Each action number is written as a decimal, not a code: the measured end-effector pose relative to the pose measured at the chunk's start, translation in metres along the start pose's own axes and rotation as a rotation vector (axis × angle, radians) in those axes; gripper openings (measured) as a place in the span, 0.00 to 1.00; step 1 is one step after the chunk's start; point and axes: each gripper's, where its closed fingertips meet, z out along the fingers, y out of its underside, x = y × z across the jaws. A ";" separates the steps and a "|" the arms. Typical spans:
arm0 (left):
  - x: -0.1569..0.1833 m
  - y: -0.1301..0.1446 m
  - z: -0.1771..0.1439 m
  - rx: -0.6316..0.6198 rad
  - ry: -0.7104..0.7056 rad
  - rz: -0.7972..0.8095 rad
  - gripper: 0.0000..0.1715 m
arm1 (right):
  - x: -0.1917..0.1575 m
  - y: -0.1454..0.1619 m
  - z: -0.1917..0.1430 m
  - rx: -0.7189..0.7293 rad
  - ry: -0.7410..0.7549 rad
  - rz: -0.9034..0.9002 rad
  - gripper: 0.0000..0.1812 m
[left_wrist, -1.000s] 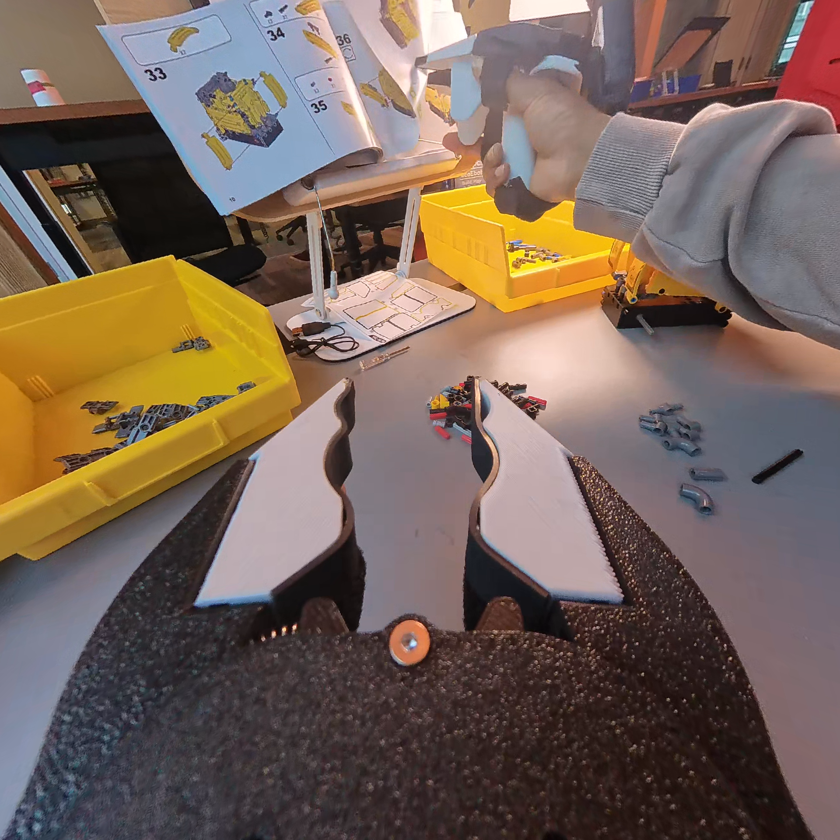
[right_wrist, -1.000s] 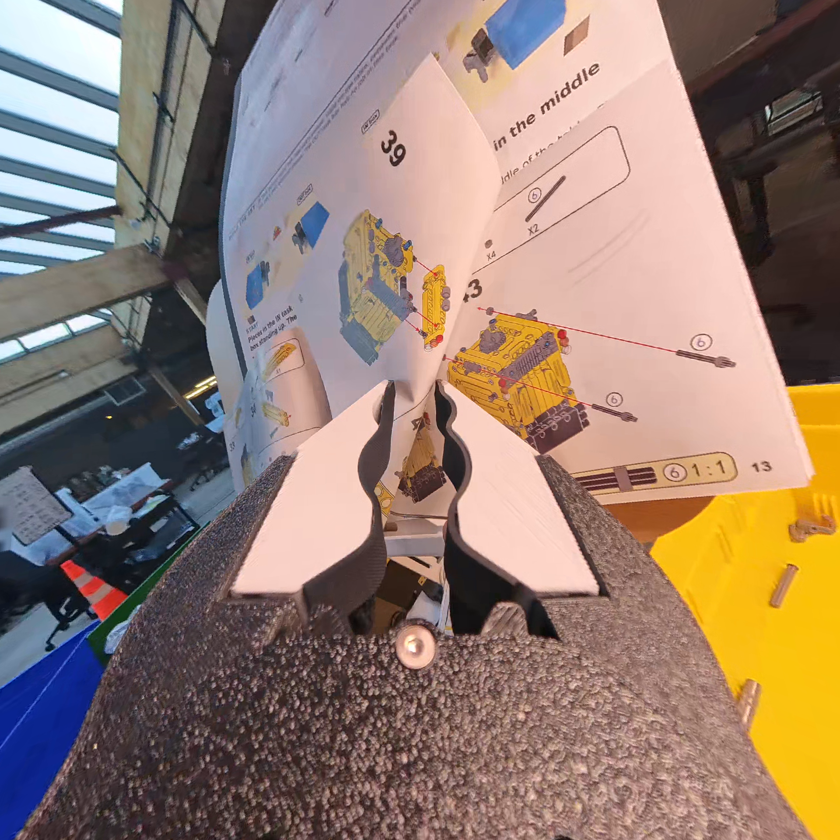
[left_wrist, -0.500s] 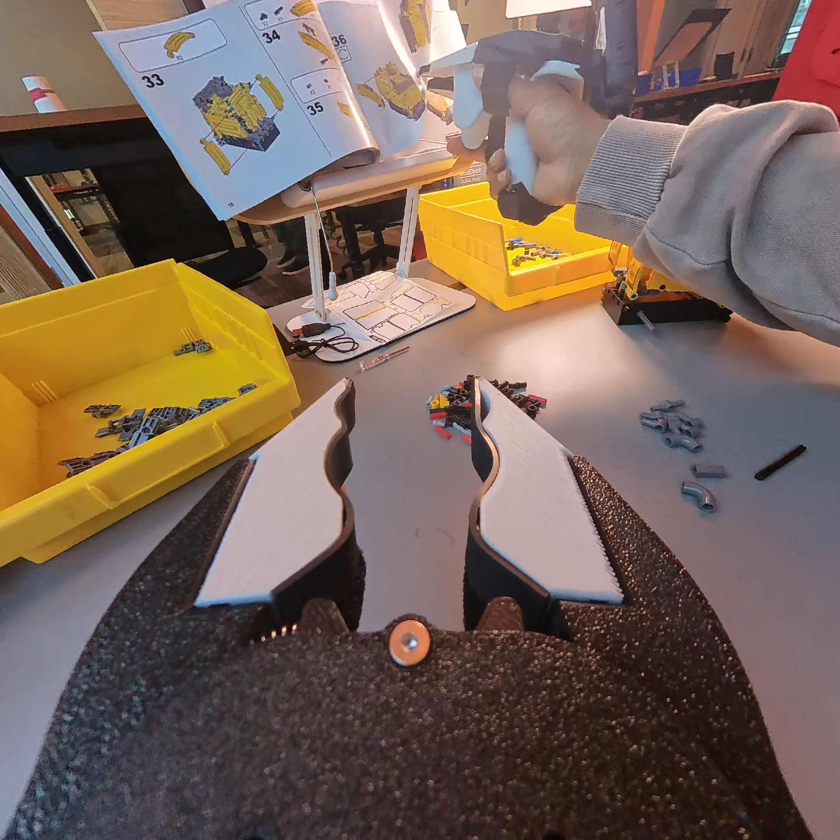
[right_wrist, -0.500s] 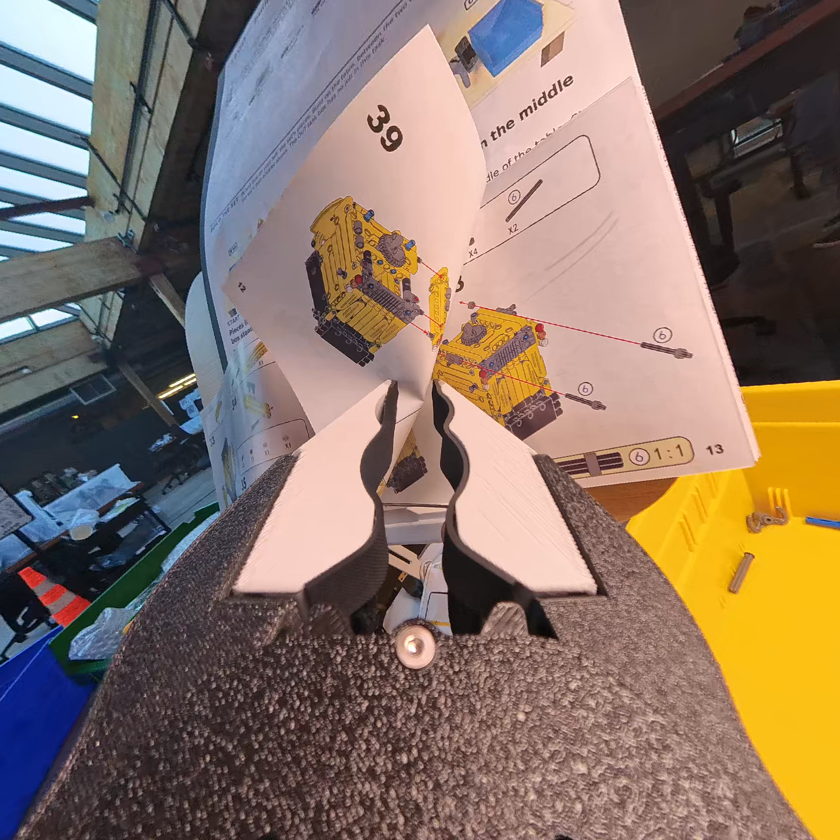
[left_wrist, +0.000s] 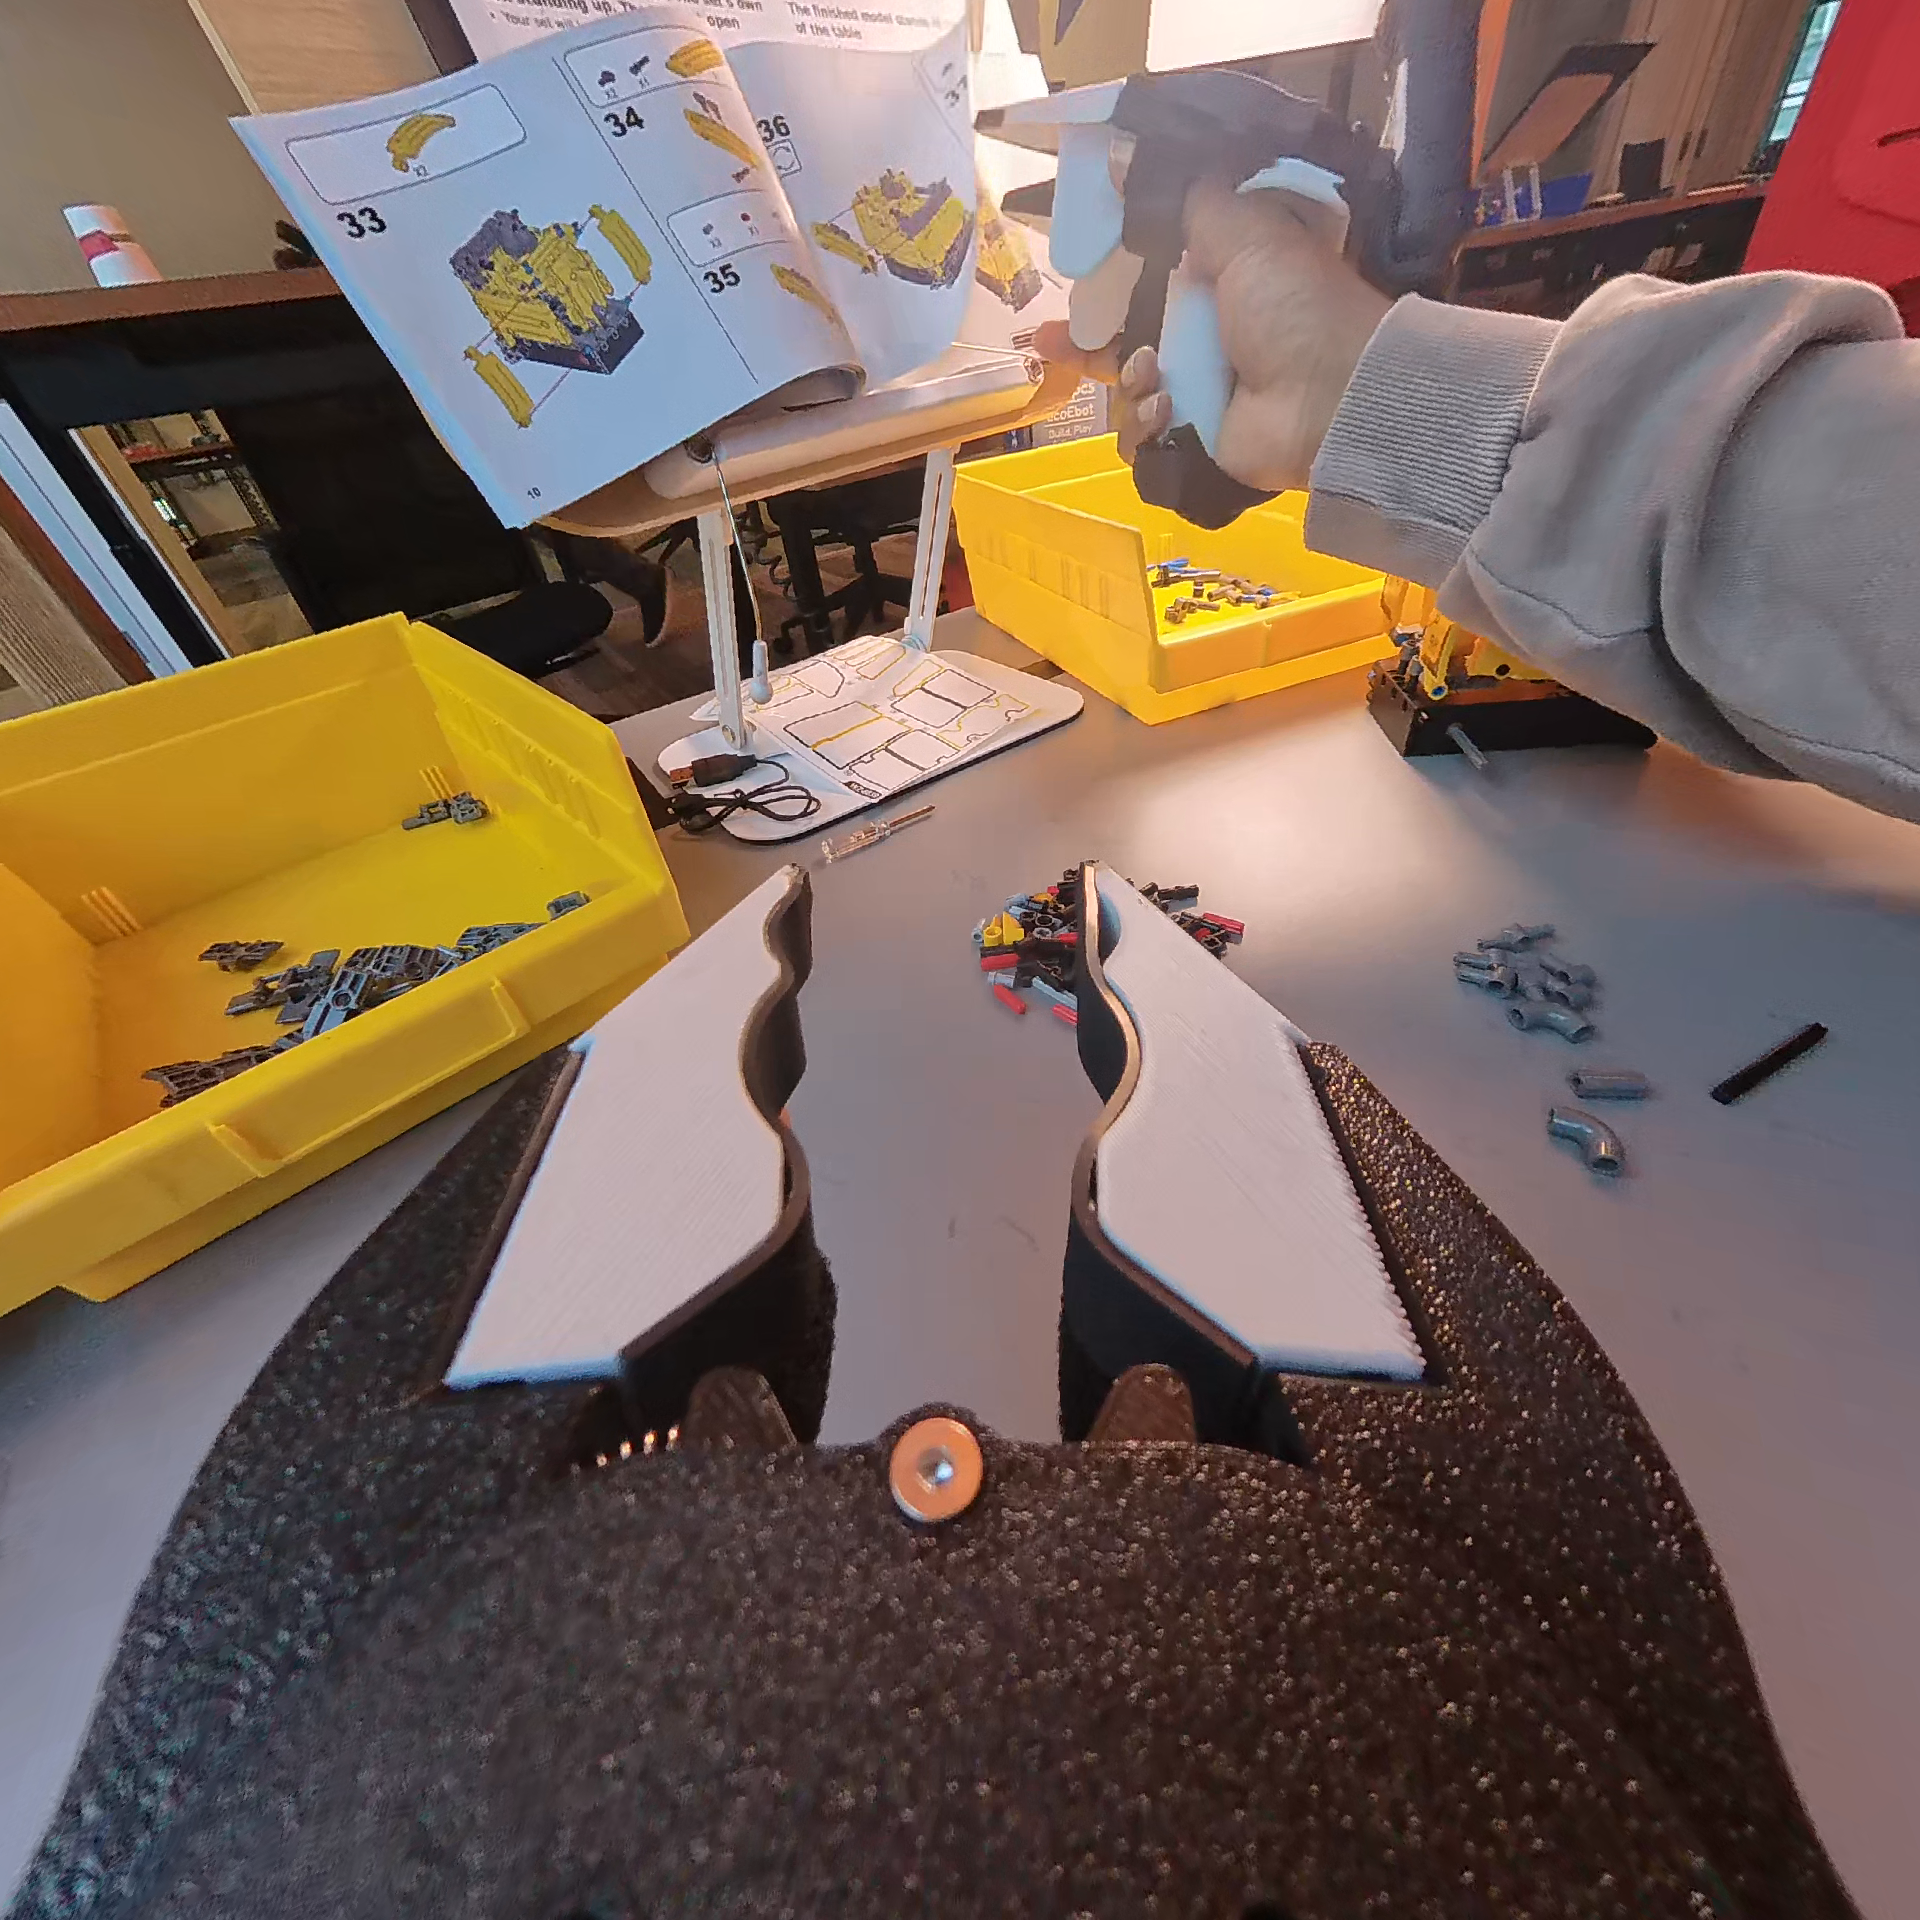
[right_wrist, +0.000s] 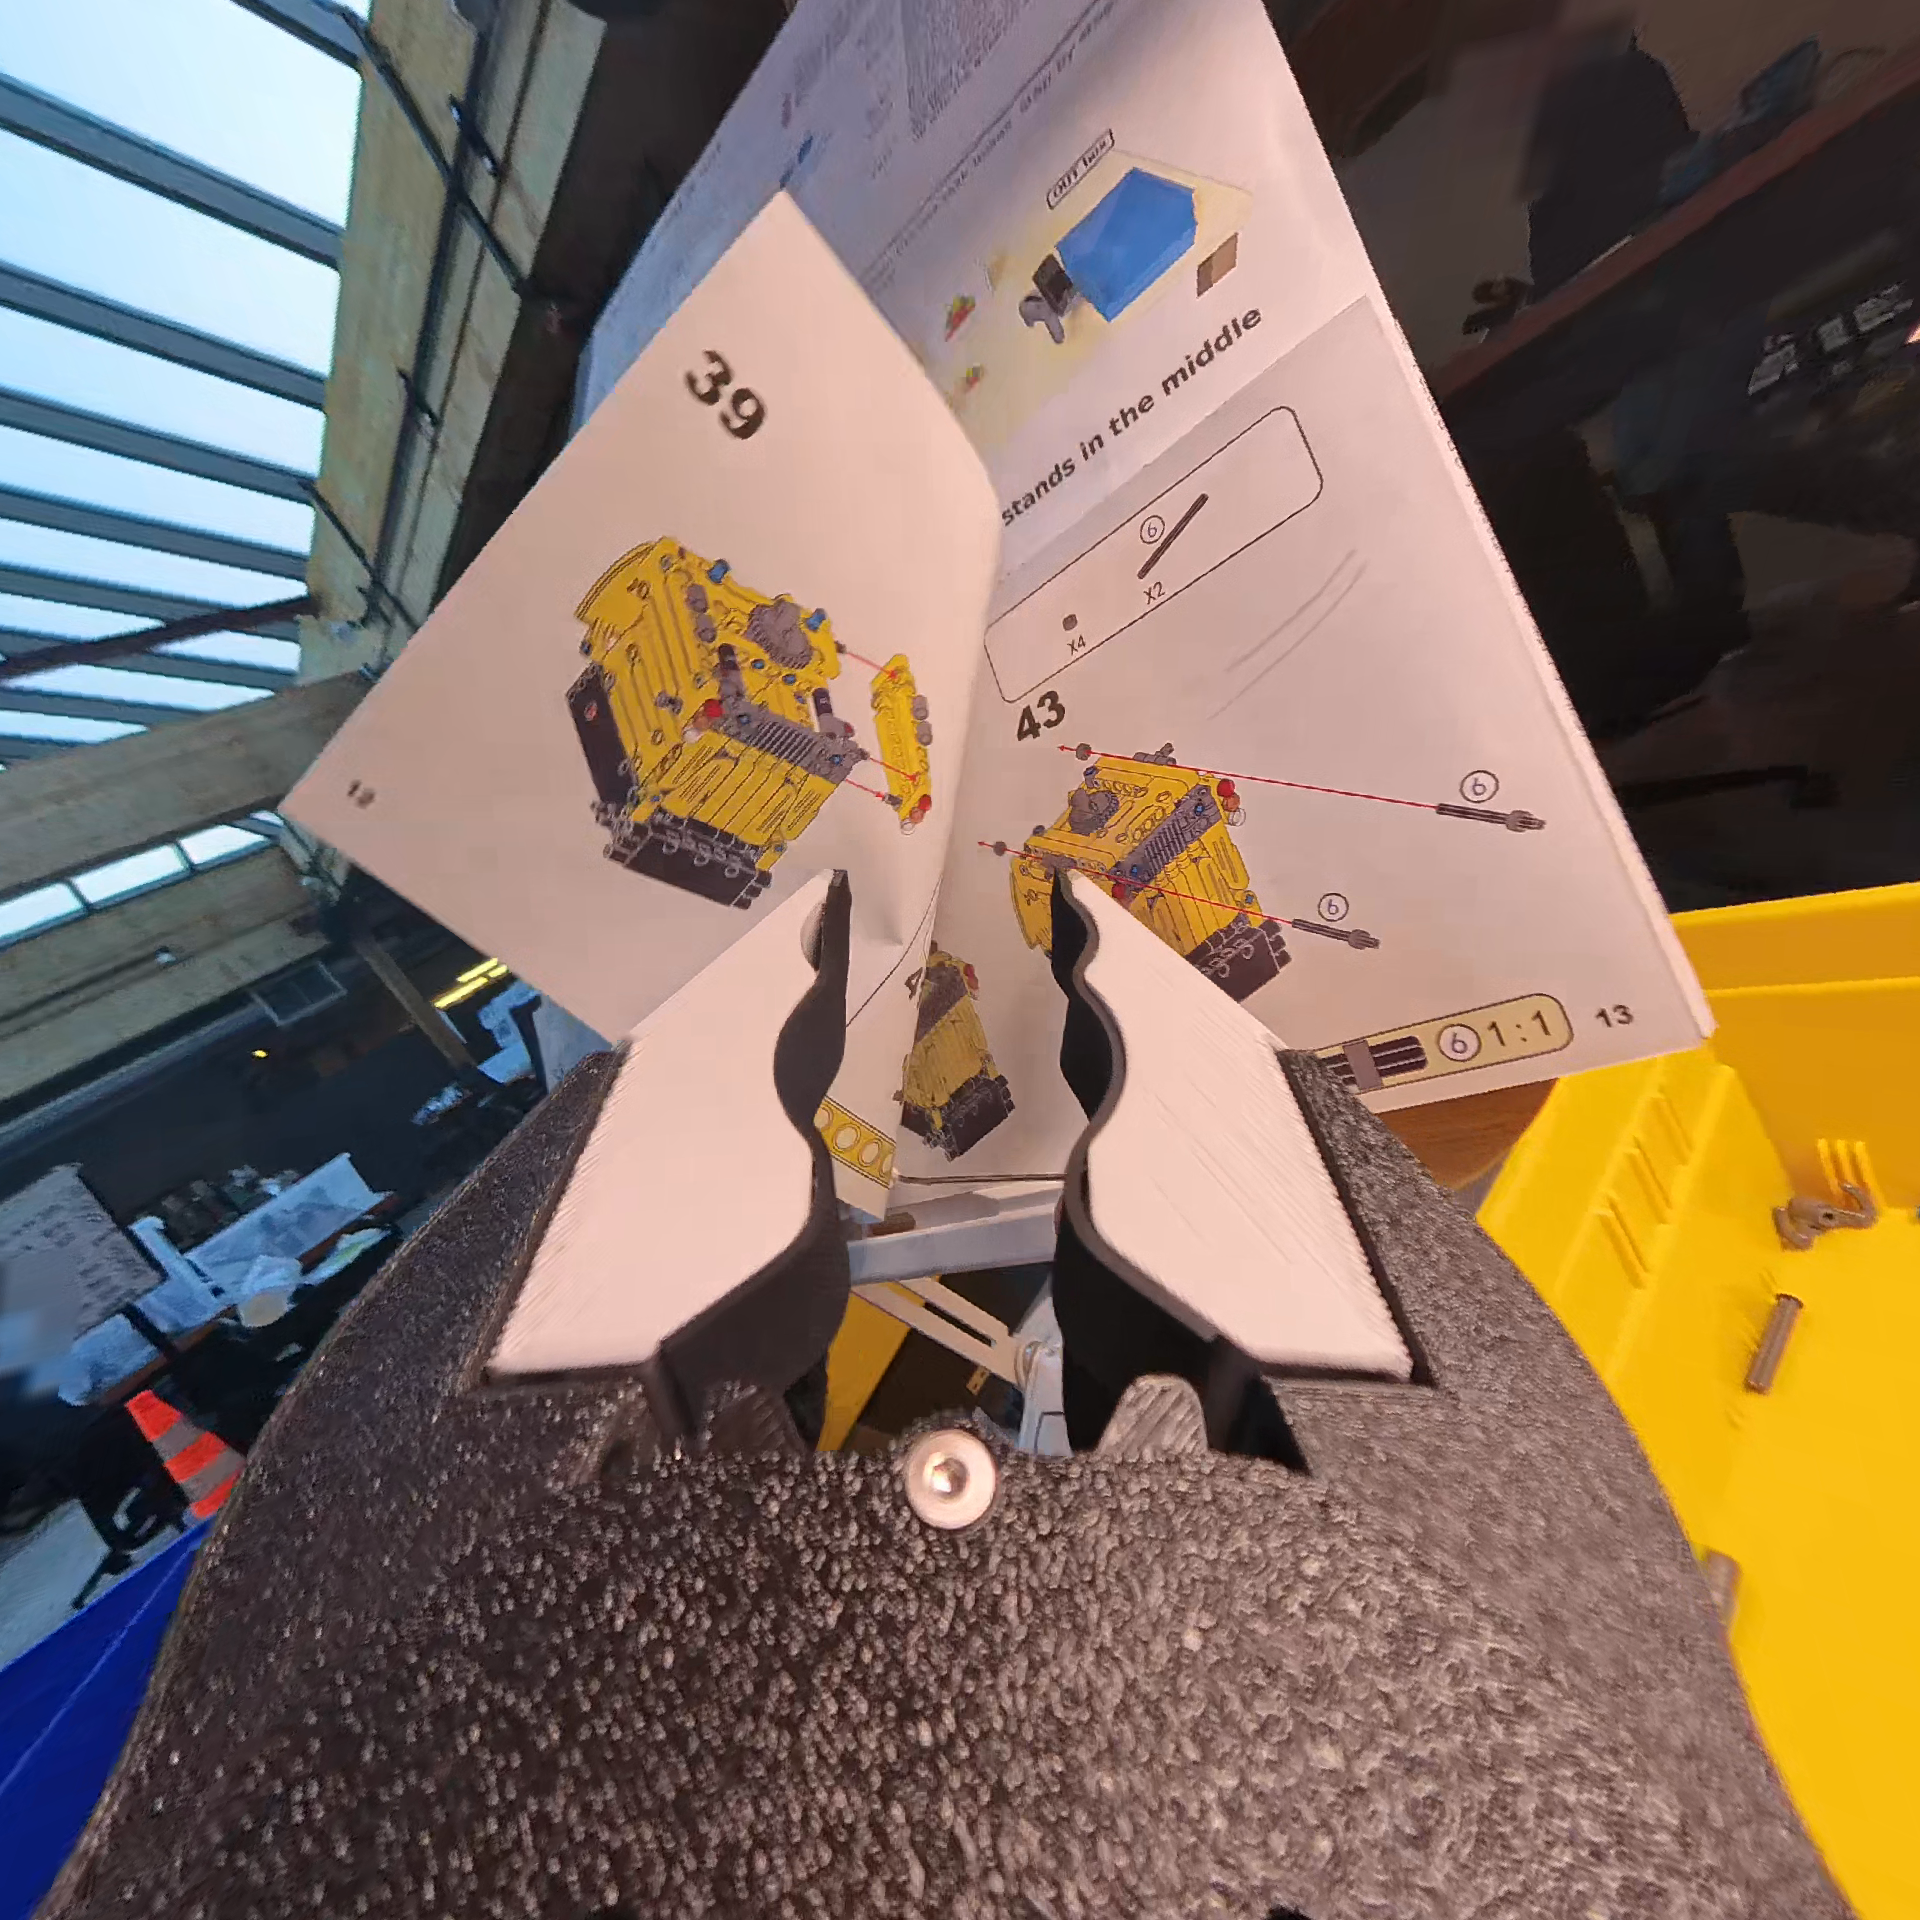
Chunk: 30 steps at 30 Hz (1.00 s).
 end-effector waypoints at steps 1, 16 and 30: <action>0.001 0.000 0.000 0.001 0.002 0.001 0.29 | -0.003 -0.002 -0.001 0.016 -0.023 0.021 0.22; 0.002 -0.003 -0.002 0.008 0.006 0.011 0.29 | -0.087 0.093 0.028 -0.308 -0.140 -0.525 0.31; -0.001 -0.005 -0.003 0.015 -0.003 0.003 0.29 | -0.115 0.152 0.032 -0.452 -0.116 -0.816 0.34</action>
